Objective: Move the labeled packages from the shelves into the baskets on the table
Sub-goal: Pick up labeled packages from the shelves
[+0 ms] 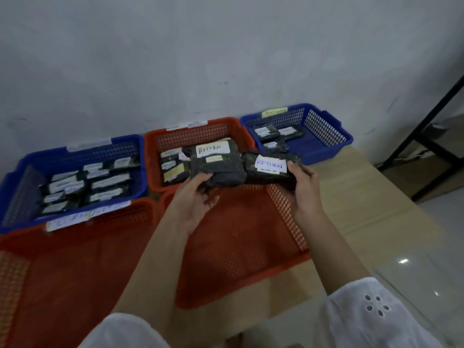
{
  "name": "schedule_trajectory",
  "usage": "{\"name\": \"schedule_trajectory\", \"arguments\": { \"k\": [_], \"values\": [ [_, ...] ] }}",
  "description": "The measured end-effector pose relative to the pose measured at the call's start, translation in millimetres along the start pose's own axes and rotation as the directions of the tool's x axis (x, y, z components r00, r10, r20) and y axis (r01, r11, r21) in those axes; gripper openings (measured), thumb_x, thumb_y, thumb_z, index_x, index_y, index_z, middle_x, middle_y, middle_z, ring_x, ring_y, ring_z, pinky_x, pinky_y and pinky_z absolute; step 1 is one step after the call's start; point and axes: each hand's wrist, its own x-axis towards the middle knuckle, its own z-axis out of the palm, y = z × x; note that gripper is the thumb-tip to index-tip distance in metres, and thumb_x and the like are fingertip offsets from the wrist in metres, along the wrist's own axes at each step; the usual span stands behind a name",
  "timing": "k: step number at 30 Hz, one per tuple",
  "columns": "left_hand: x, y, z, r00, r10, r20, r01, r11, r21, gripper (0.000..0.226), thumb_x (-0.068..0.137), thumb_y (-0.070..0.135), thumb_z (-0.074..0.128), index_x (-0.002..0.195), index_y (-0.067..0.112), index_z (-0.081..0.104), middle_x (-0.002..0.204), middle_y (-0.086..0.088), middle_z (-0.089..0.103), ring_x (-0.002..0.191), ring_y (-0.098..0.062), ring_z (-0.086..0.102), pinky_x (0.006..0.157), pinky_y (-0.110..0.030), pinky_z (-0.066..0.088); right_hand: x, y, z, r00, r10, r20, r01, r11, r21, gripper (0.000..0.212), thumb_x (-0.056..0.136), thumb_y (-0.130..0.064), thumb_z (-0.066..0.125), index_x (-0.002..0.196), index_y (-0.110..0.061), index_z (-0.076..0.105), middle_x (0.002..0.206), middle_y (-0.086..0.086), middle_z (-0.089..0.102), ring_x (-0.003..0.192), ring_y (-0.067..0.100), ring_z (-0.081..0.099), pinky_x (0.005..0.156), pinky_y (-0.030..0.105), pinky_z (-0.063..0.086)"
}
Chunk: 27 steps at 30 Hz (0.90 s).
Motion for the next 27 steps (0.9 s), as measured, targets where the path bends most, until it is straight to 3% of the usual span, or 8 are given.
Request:
{"name": "schedule_trajectory", "arguments": {
  "k": [2,5,11,16,20,23,27],
  "values": [
    [20,-6,20,1.0,-0.018,-0.01,0.018,1.0,0.017,0.015,0.09,0.015,0.057,0.104,0.021,0.059,0.096,-0.001,0.064,0.084,-0.014,0.059,0.073,-0.029,0.046,30,-12,-6,1.0,0.031,0.004,-0.031,1.0,-0.005,0.037,0.086,-0.016,0.067,0.115,-0.013,0.044,0.102,0.01,0.061,0.09,0.019,0.066,0.073,0.037,0.059],
    [47,-17,50,1.0,-0.014,-0.023,0.014,1.0,0.019,0.019,0.089,0.015,0.058,0.107,0.02,0.058,0.098,-0.001,0.064,0.084,-0.014,0.059,0.073,-0.029,0.047,78,-31,-11,1.0,0.025,0.009,-0.025,0.998,-0.055,0.035,0.087,-0.014,0.065,0.115,-0.014,0.042,0.097,0.005,0.059,0.084,0.014,0.062,0.068,0.032,0.058],
    [94,-41,111,0.991,0.012,-0.136,-0.024,0.996,-0.084,0.013,0.089,0.013,0.058,0.101,0.018,0.061,0.083,0.001,0.067,0.064,-0.008,0.064,0.069,-0.028,0.049,179,-67,-24,0.996,0.074,0.045,-0.069,0.991,-0.113,0.033,0.088,-0.012,0.064,0.113,-0.014,0.042,0.098,0.002,0.06,0.086,0.014,0.062,0.072,0.033,0.055],
    [125,-61,151,0.976,0.026,-0.214,-0.052,0.992,-0.118,0.013,0.091,0.013,0.054,0.102,0.017,0.059,0.087,-0.001,0.064,0.073,-0.011,0.06,0.073,-0.03,0.046,262,-96,-38,0.993,0.108,0.052,-0.095,0.975,-0.202,0.035,0.087,-0.01,0.062,0.115,-0.015,0.042,0.11,0.005,0.057,0.096,0.018,0.06,0.083,0.038,0.053],
    [142,-71,171,0.961,0.03,-0.274,-0.075,0.985,-0.154,0.012,0.089,0.012,0.055,0.1,0.016,0.058,0.091,-0.002,0.063,0.081,-0.015,0.058,0.076,-0.03,0.046,313,-100,-42,0.99,0.132,0.051,-0.113,0.953,-0.283,0.039,0.088,-0.009,0.06,0.123,-0.014,0.041,0.115,0.005,0.054,0.101,0.019,0.057,0.076,0.031,0.052],
    [152,-75,180,0.952,0.026,-0.306,-0.077,0.985,-0.155,0.011,0.089,0.011,0.055,0.099,0.016,0.057,0.09,-0.003,0.06,0.079,-0.014,0.057,0.074,-0.03,0.045,338,-92,-41,0.988,0.145,0.056,-0.117,0.928,-0.355,0.05,0.089,-0.004,0.059,0.132,-0.011,0.036,0.118,0.006,0.053,0.091,0.015,0.058,0.072,0.029,0.053],
    [165,-76,183,0.944,0.038,-0.328,-0.086,0.987,-0.134,0.012,0.089,0.011,0.056,0.1,0.017,0.057,0.089,-0.002,0.061,0.079,-0.014,0.058,0.074,-0.03,0.046,363,-77,-39,0.984,0.178,0.01,-0.153,0.875,-0.459,0.05,0.09,-0.004,0.058,0.134,-0.01,0.034,0.133,0.013,0.049,0.112,0.028,0.055,0.092,0.041,0.051]
  ]
}}
